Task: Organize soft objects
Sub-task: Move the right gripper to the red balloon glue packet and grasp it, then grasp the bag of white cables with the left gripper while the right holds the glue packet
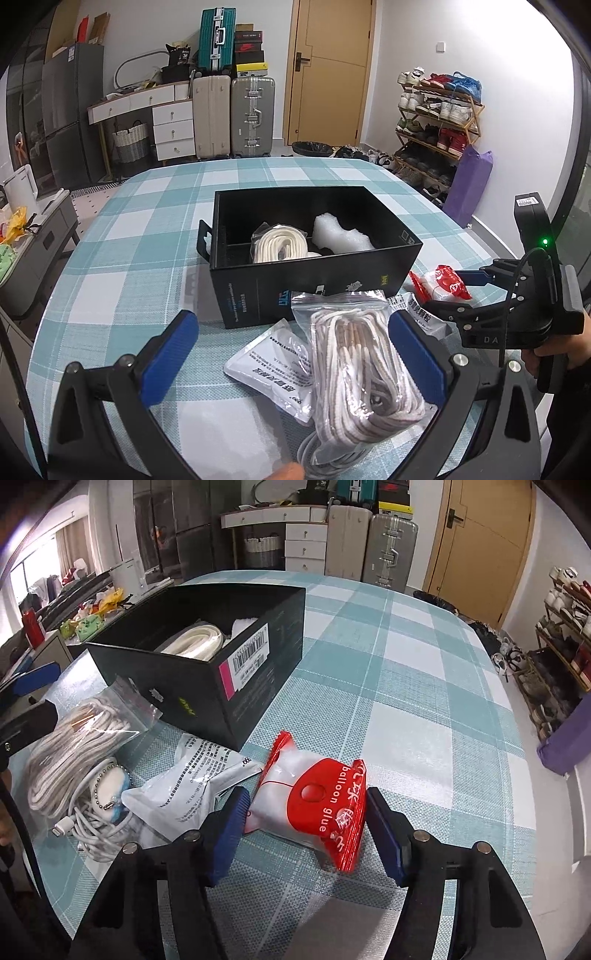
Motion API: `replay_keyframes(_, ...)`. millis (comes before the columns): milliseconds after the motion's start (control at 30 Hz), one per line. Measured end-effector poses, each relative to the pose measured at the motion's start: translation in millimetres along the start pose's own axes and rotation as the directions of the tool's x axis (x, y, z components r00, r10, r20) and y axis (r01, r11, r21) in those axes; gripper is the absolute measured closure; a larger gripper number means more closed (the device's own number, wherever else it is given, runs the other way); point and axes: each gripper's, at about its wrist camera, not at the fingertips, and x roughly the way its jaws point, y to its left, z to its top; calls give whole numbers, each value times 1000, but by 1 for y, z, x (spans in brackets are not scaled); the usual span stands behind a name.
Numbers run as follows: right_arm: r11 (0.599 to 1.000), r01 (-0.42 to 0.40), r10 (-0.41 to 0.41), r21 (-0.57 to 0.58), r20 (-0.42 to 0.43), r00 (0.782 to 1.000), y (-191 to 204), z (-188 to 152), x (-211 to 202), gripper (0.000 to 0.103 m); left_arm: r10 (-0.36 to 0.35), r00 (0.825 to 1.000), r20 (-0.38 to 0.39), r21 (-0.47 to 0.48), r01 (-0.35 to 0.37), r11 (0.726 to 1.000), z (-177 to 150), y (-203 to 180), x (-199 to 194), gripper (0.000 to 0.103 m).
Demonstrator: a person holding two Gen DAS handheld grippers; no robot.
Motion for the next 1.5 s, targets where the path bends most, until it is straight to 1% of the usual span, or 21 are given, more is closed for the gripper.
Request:
replay_keyframes(67,1000,-10,10,5,5,1000,-2,0,-1,42,2,1000,1,3,-2,1000,0,-2,-1,0)
replay_keyframes(233,1000,-15,15,-2,15,1000,-2,-2,-6,44,-5,1000,-7,2,5,1000,0,-3,-2,0)
replay_keyframes(333,1000,8,-7,-16,52,999,-2,0,-14,44,-24,1000,-19,8,24,1000,-2,-5,-4,0)
replay_keyframes(467,1000,10,-8,-22,106,994,-2,3,-28,44,-40,999,-25,29,40,999,-5,-9,-7,0)
replay_keyframes(600,1000,-13,18,-28,174,985,1,8,-44,44,-40,999,-19,52,41,998,-7,-15,-8,0)
replay_keyframes(767,997,-53,63,-48,235,970,12,11,-60,44,-71,996,-62,93,77,993,-11,-25,-2,1)
replay_keyframes(867,996,-64,78,-64,247,966,19,12,-64,44,-74,995,-74,90,80,993,-13,-26,1,2)
replay_keyframes(1033,995,-72,88,-73,250,964,23,11,-65,44,-94,992,-85,76,100,992,-13,-24,2,8)
replay_keyframes(1100,995,-70,86,-70,252,964,23,11,-65,44,-85,992,-90,80,93,992,-13,-24,3,14)
replay_keyframes(1167,995,-68,83,-67,254,964,23,11,-66,44,-86,991,-102,78,94,993,-14,-23,5,17)
replay_keyframes(1233,996,-66,80,-64,254,964,22,11,-66,44,-97,989,-110,73,105,992,-14,-22,8,25)
replay_keyframes(1367,996,-65,79,-60,256,963,21,11,-65,45,-120,984,-132,74,130,989,-16,-24,10,50)
replay_keyframes(1400,996,-66,80,-61,255,964,20,11,-65,44,-114,985,-129,79,125,989,-16,-24,10,54)
replay_keyframes(1500,996,-66,80,-63,257,963,20,11,-66,44,-116,986,-121,75,126,989,-16,-22,7,60)
